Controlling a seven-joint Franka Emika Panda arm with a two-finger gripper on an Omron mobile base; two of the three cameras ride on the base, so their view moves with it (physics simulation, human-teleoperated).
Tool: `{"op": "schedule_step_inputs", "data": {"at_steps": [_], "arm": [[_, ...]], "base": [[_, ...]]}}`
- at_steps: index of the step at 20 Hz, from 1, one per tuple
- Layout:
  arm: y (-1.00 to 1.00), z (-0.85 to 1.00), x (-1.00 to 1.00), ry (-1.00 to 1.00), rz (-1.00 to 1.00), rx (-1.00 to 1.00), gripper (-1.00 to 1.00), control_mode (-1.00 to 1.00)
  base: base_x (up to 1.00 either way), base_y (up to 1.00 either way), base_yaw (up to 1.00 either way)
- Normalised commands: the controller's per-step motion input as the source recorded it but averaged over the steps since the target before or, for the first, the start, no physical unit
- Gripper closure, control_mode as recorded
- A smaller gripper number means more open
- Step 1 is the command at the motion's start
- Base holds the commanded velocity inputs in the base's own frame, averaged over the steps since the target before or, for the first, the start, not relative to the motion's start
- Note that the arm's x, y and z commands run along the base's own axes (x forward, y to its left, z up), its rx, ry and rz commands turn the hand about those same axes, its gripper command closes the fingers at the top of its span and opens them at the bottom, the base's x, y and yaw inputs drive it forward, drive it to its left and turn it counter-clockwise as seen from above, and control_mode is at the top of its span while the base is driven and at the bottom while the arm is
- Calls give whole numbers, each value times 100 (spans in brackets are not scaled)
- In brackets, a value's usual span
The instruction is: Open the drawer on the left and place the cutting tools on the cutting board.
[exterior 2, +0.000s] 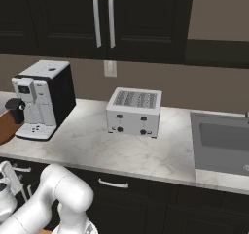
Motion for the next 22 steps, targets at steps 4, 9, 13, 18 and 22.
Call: {"op": "schedule_step_inputs", "data": {"at_steps": [4,9,13,18,22], "arm": [[0,0,-15,0,0,0,100,-100],[0,0,-93,-8,0,0,100,-100],[0,-2,-100,-15,0,0,100,-100],[0,-3,-100,-14,0,0,100,-100],[0,-6,-100,-4,0,0,100,-100]], "base": [[0,0,0],[0,0,0],[0,0,0],[0,0,0],[0,0,0]]}}
